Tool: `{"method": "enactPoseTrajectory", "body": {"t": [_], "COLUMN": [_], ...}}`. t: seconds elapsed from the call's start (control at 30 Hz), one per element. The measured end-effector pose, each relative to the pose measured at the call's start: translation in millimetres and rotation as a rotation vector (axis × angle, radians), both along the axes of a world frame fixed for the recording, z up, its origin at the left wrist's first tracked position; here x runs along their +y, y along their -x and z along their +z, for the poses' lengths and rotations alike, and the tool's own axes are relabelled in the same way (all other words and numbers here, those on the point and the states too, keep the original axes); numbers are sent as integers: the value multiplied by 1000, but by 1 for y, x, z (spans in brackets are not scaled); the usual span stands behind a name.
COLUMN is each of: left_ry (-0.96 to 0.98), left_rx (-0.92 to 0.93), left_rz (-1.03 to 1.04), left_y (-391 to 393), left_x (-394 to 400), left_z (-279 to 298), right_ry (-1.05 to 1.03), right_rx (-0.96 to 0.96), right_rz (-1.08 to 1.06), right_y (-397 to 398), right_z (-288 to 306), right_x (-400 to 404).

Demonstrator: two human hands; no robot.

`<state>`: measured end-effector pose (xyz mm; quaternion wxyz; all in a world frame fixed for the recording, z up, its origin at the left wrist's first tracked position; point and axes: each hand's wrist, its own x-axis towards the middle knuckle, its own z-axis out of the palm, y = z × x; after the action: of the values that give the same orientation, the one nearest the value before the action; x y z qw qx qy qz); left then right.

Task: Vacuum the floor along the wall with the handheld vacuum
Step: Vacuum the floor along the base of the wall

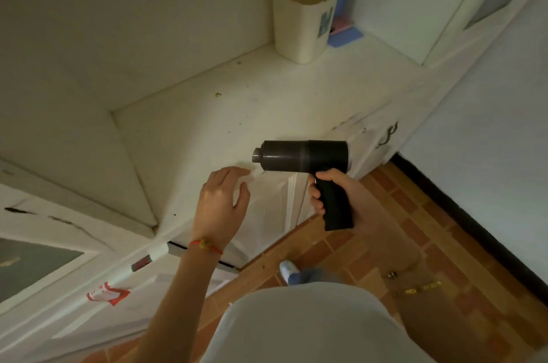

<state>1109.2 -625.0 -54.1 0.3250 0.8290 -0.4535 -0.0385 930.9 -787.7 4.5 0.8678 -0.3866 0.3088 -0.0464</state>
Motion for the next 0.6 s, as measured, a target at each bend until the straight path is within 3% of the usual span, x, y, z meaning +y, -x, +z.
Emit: {"method": "enactPoseTrajectory", "body": {"t": [0.33, 0.6], "left_ry": [12, -58], "left_rx": [15, 44], "left_rz": [-355, -560], "left_y": [39, 93], "left_x": [5, -29], "left_z": [-6, -7], "right_ry": [42, 8], "right_rx": [104, 164], "right_rz": [-392, -637], "right_y": [91, 156], "right_z": [-11, -14], "right_x": [81, 101]}}
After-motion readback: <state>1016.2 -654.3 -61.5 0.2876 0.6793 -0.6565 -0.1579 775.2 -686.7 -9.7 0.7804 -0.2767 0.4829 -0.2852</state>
